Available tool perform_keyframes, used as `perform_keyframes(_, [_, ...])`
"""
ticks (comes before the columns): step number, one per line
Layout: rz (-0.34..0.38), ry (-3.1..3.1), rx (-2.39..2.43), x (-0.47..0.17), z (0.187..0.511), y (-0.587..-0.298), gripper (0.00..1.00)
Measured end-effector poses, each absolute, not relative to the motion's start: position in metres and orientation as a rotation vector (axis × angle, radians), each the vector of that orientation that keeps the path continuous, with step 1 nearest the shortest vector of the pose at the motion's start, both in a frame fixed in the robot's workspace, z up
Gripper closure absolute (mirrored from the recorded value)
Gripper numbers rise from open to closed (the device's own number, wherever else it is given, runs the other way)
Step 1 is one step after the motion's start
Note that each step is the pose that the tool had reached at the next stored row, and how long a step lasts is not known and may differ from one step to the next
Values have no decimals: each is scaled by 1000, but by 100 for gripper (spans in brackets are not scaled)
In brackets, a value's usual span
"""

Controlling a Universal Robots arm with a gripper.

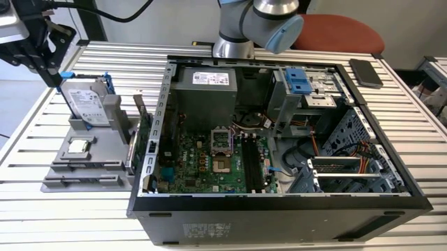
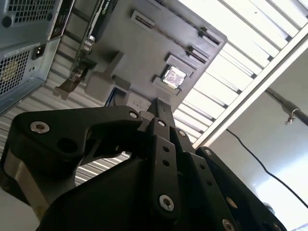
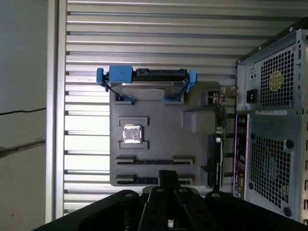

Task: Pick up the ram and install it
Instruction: 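Reach for the ram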

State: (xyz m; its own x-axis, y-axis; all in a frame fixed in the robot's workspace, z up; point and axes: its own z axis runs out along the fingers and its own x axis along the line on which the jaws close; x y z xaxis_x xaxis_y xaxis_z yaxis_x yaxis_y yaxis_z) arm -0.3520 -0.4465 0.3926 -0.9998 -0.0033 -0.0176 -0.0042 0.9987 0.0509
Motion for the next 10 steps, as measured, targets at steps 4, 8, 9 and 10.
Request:
perform_keyframes(4, [80, 3123, -6, -352, 393, -453, 100])
perform_keyframes(8, [80, 3123, -6, -353, 393, -461, 100])
perform_keyframes(9, [80, 3123, -6, -353, 393, -462, 100])
perform_keyframes(10, [80, 3123, -6, -353, 393, -464, 100])
